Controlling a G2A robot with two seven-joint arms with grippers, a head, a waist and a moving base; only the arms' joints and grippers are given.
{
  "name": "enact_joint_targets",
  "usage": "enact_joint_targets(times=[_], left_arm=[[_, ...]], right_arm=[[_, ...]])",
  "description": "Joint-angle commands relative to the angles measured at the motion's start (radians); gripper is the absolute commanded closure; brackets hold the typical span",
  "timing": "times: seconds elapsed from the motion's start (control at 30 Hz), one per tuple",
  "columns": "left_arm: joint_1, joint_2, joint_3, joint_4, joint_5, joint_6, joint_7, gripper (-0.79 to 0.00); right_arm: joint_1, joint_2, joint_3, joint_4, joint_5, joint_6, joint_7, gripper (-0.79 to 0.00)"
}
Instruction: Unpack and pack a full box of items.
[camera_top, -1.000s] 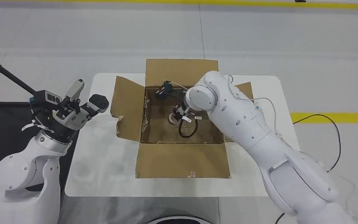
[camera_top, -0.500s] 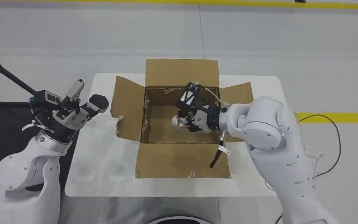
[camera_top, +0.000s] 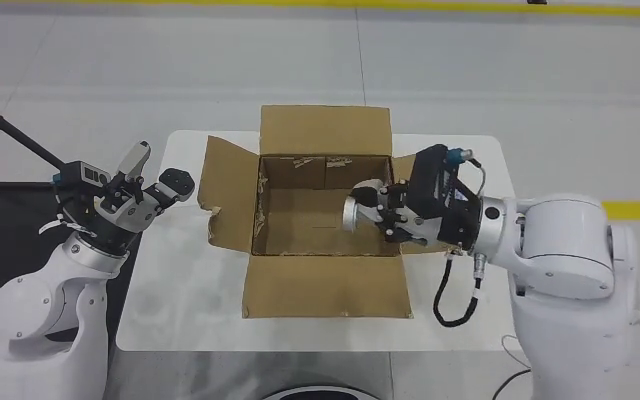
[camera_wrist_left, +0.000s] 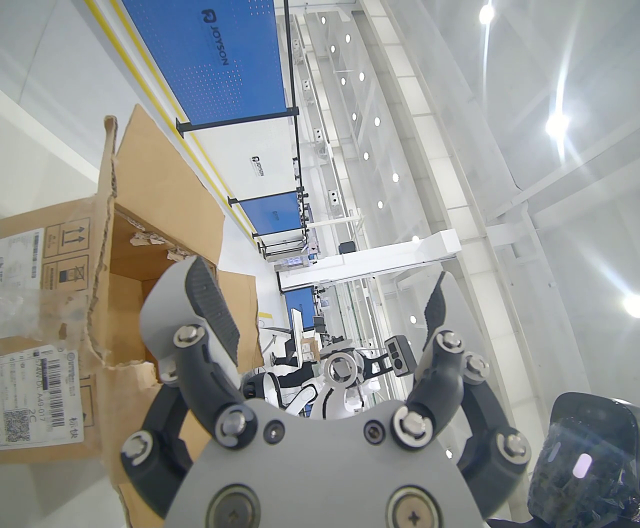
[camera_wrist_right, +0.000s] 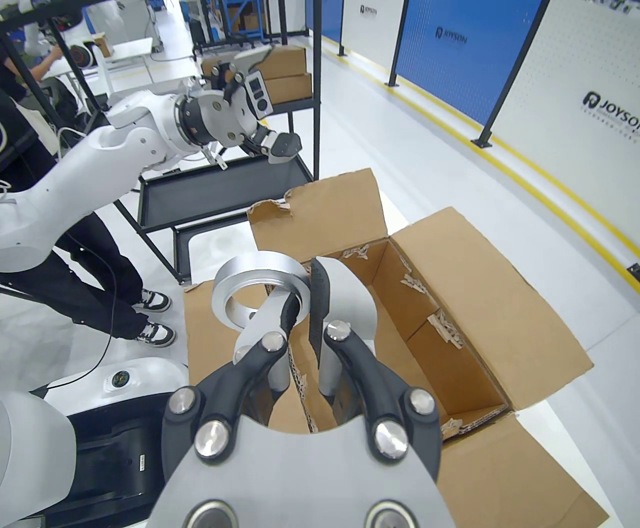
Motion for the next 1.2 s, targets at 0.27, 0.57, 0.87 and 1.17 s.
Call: enact_joint_targets(times=[0.27, 0.57, 0.87, 1.17], left_arm=[[0.000, 0.000, 0.000, 0.000, 0.000, 0.000, 0.000, -0.785], [0.000, 0.000, 0.000, 0.000, 0.000, 0.000, 0.000, -0.785], [0.000, 0.000, 0.000, 0.000, 0.000, 0.000, 0.000, -0.785], [0.000, 0.000, 0.000, 0.000, 0.000, 0.000, 0.000, -0.785]], right_arm=[[-0.086, 0.032, 0.119, -0.052, 0.017, -0.045, -0.042, 0.000], [-0.419, 0.056, 0.411, -0.263, -0.065, 0.077, -0.088, 0.000], [-0.675, 0.051, 0.630, -0.271, -0.174, 0.416, -0.150, 0.000], [-0.729, 0.050, 0.656, -0.271, -0.172, 0.437, -0.172, 0.000]])
